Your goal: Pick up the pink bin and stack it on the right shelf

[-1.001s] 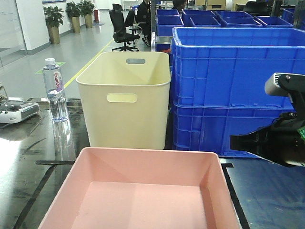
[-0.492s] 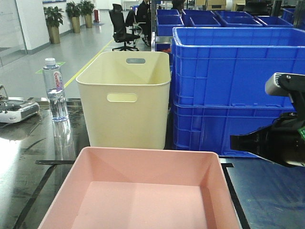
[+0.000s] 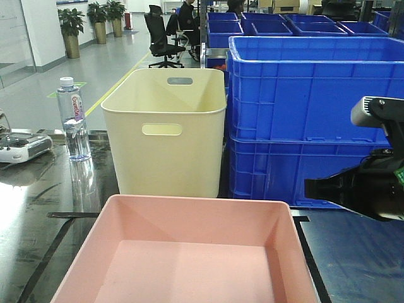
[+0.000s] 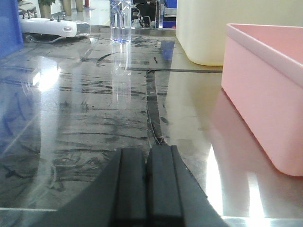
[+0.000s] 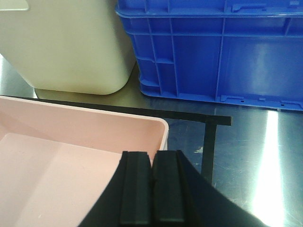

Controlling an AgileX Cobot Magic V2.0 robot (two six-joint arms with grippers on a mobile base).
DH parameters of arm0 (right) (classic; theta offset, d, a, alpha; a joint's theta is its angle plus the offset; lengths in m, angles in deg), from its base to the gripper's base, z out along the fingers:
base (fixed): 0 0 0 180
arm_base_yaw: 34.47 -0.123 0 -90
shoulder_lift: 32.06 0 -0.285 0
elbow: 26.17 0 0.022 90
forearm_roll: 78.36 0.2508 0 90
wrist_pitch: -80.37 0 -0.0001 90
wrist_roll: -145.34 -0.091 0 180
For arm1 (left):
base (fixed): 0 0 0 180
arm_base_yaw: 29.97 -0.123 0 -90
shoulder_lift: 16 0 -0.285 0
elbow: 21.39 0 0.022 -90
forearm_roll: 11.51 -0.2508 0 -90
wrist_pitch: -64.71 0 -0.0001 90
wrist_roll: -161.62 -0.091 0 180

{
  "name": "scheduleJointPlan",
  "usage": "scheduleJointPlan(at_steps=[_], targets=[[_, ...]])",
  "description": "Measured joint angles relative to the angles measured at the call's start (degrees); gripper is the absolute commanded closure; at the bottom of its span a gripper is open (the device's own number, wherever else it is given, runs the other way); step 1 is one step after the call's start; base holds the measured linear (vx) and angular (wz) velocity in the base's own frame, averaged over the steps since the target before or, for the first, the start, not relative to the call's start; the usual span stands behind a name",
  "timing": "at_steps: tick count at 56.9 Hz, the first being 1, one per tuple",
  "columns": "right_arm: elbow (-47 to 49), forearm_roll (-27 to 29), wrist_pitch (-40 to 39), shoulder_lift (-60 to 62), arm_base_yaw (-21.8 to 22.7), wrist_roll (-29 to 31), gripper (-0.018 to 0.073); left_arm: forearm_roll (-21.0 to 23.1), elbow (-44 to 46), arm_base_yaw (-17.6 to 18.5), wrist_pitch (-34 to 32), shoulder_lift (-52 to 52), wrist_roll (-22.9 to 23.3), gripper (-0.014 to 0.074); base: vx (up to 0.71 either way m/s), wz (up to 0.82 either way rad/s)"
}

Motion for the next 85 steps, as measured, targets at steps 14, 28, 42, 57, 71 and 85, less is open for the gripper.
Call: scheduleJointPlan(at_steps=[14,28,42,57,71,85], targets=[[-1.0,-5.1,0.3,1.0,1.3,0.1,0.0571,0.0,0.0,0.0,0.0,0.0,0.0,0.0604,0.0,0.0],[-21.1,-7.8,-8.8,21.0,11.5,1.0,0.0571,0.0,0.0,0.0,0.0,0.0,0.0,0.0604,0.0,0.0],[-46.9,-7.9,-19.8,48.3,18.3,3.8,0.0571,0.0,0.0,0.0,0.0,0.0,0.0,0.0604,0.0,0.0],[-66.2,-7.8,-19.0,67.9,18.3,3.9,0.0571,-0.1,0.0,0.0,0.1,0.0,0.0,0.0604,0.0,0.0],[-66.8,-7.7,-15.7,68.9,18.3,3.9,0.0571,-0.1,0.0,0.0,0.3,0.0,0.0,0.0604,0.0,0.0],[-66.9,-7.7,-15.6,68.9,18.3,3.9,0.0571,-0.1,0.0,0.0,0.3,0.0,0.0,0.0604,0.0,0.0]])
